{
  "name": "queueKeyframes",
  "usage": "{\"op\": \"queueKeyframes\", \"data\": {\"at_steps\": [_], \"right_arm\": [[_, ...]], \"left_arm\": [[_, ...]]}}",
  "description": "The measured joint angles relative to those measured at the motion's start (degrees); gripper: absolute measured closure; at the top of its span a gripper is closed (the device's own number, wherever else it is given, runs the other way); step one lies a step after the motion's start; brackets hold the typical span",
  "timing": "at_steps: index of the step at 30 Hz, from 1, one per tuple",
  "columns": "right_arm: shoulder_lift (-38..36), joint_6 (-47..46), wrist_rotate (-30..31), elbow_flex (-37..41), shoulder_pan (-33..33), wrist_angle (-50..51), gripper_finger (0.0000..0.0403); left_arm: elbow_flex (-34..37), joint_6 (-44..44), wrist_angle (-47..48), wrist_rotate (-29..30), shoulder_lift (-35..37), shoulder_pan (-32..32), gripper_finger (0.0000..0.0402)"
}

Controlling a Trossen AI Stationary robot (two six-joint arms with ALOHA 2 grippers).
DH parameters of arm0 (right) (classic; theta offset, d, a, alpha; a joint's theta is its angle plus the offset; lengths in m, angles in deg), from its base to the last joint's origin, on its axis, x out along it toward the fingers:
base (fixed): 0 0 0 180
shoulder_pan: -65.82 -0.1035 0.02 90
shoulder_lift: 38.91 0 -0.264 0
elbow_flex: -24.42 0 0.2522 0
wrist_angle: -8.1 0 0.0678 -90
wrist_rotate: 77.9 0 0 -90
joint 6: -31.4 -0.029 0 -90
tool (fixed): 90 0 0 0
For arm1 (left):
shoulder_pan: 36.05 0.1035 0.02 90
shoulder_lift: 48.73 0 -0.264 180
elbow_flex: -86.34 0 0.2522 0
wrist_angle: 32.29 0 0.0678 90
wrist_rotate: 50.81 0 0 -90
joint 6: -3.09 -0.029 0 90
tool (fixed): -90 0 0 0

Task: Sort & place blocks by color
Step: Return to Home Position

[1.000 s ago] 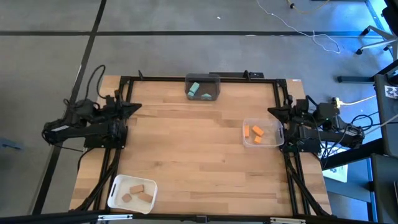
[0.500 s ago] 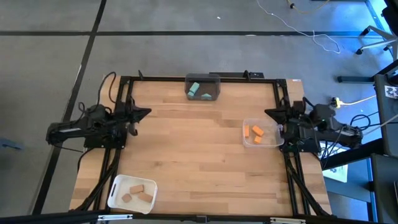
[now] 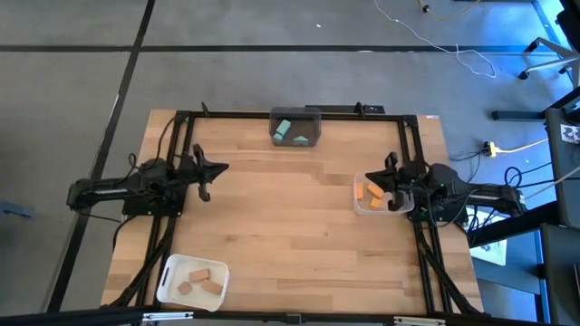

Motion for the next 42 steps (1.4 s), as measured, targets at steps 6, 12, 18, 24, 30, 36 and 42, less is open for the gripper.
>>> {"op": "queueKeyframes", "data": {"at_steps": [6, 12, 18, 24, 30, 36, 42], "right_arm": [[0.1, 3.4, 0.4, 0.1, 0.0, 3.6, 0.0402], [0.1, 5.8, 0.5, 0.0, 0.0, 6.1, 0.0393], [0.3, 5.4, 0.5, 0.0, 0.0, 7.5, 0.0392], [0.3, 5.5, 0.5, 0.0, 0.0, 7.4, 0.0392], [0.3, 5.6, 0.5, 0.0, 0.0, 7.5, 0.0391], [0.3, 5.7, 0.5, 0.0, 0.0, 7.4, 0.0391], [0.3, 5.7, 0.5, 0.0, 0.0, 7.4, 0.0391]], "left_arm": [[0.0, -2.2, 2.3, -0.5, 0.0, 0.0, 0.0402], [0.0, -5.7, 1.9, -0.5, 0.0, 0.0, 0.0402], [0.0, -6.3, 3.0, 0.5, 0.0, 0.0, 0.0402], [0.0, -6.2, 3.1, 4.1, 0.0, 0.0, 0.0402], [0.0, -6.7, 4.5, 5.2, 0.0, 0.0, 0.0401], [0.0, -6.7, 4.6, 5.2, 0.0, 0.0, 0.0401], [0.0, -6.7, 4.6, 5.2, 0.0, 0.0, 0.0401]]}}
